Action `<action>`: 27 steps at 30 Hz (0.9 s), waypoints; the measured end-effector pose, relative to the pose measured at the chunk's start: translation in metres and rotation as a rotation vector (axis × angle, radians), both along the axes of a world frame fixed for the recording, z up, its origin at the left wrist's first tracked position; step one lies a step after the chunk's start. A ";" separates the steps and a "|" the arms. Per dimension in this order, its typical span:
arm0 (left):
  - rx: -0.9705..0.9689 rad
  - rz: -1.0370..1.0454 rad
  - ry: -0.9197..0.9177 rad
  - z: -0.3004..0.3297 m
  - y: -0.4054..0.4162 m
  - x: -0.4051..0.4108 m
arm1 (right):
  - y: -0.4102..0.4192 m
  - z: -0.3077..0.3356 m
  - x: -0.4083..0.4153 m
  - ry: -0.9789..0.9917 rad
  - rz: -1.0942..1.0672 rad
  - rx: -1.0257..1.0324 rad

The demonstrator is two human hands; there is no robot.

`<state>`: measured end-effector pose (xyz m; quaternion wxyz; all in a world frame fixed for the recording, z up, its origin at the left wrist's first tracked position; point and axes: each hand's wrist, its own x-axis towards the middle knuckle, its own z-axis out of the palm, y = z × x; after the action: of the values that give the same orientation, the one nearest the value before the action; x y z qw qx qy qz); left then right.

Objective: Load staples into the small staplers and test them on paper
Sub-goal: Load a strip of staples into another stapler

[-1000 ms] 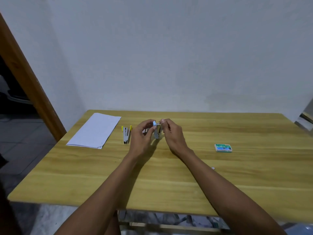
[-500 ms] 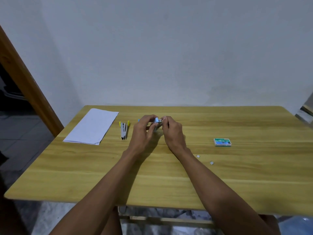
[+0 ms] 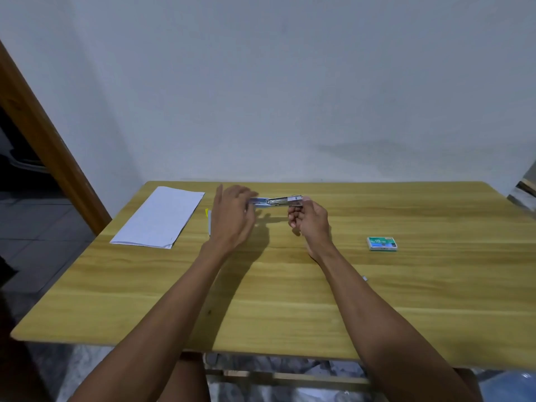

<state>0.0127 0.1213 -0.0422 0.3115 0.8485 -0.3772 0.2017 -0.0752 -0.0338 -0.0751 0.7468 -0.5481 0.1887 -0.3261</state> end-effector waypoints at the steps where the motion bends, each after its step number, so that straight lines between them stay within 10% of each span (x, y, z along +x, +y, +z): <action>1: 0.138 -0.010 -0.002 0.004 -0.005 -0.006 | 0.001 0.000 -0.001 -0.006 0.037 -0.008; 5: 0.390 0.101 0.104 0.017 -0.024 -0.021 | 0.003 -0.004 -0.001 -0.023 0.153 -0.070; 13: 0.116 -0.151 0.939 0.033 -0.015 -0.024 | 0.003 -0.002 -0.005 -0.014 0.254 -0.094; 27: -0.074 -0.023 0.972 0.029 -0.020 -0.033 | 0.004 -0.001 -0.008 -0.005 0.317 -0.148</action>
<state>-0.0200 0.1017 -0.0131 0.4836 0.8286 -0.1901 -0.2082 -0.0828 -0.0296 -0.0765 0.7467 -0.6238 0.0737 -0.2187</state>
